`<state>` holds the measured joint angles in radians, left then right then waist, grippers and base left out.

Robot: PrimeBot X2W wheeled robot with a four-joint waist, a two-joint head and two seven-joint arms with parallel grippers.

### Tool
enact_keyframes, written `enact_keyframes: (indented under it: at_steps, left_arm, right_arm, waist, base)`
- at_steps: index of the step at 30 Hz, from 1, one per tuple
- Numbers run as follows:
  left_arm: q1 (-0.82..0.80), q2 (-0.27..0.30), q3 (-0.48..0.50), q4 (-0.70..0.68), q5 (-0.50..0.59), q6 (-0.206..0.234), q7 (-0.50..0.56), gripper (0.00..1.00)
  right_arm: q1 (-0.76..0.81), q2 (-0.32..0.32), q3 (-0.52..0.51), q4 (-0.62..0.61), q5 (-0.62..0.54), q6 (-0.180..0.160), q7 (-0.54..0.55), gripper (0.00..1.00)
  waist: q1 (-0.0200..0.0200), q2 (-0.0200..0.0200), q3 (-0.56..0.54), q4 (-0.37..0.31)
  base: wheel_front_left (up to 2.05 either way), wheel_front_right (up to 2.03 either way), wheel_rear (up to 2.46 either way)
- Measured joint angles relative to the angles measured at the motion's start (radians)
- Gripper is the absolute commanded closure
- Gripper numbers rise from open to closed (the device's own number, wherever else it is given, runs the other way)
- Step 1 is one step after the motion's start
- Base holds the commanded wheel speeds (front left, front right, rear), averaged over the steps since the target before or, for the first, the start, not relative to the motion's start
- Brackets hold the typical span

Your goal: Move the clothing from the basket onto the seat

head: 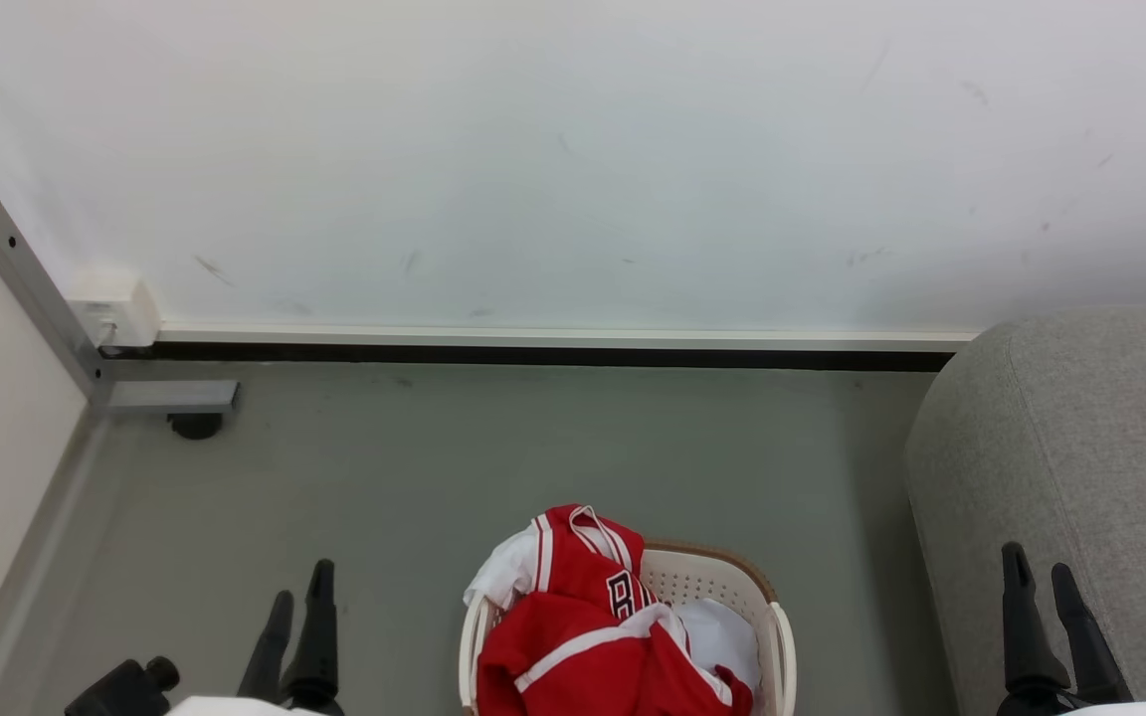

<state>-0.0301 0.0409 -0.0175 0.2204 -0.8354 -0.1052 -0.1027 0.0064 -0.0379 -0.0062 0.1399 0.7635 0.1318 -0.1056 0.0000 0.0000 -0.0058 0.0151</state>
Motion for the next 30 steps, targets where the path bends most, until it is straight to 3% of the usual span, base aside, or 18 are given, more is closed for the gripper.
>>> enact_keyframes:
  at_steps: [30]
  left_arm:
    - [0.017, 0.002, -0.019, -0.029, 0.405, -0.004, -0.081, 0.00]
  right_arm:
    - [0.027, -0.004, 0.002, -0.020, -0.301, 0.000, -0.078, 0.00]
  waist:
    - [0.0000, 0.0000, -0.008, 0.007]
  base:
    - [0.00, 0.00, 0.00]
